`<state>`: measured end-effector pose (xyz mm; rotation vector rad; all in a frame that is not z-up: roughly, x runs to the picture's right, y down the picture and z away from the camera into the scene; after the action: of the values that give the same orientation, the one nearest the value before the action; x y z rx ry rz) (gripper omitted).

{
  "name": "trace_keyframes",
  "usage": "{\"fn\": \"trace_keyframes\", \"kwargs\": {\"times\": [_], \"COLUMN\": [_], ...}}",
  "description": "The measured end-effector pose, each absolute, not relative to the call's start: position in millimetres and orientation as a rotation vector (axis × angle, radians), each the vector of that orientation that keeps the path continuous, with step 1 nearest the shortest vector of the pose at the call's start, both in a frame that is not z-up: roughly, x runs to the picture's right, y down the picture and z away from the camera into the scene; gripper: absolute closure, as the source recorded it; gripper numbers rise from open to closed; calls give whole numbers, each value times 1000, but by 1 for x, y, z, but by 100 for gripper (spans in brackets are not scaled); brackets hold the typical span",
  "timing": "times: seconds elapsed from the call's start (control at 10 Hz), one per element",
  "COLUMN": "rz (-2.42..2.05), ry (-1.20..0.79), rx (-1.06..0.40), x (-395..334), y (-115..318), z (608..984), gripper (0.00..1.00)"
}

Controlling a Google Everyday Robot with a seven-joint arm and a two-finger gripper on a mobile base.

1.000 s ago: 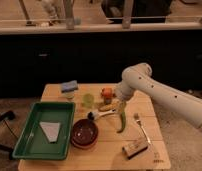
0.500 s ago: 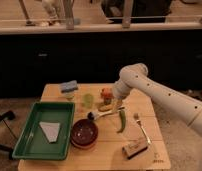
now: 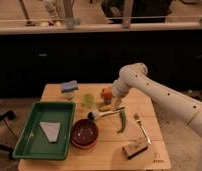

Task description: Place apple in tray

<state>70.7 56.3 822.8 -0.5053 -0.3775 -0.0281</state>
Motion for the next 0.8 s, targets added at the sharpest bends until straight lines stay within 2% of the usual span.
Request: {"fn": "trace_keyframes", "kwargs": {"times": [0.8], "rz": [-24], "ry": [-352], "rx": [-502], "x": [71], "y": [33], "z": [841], "gripper": [20]}}
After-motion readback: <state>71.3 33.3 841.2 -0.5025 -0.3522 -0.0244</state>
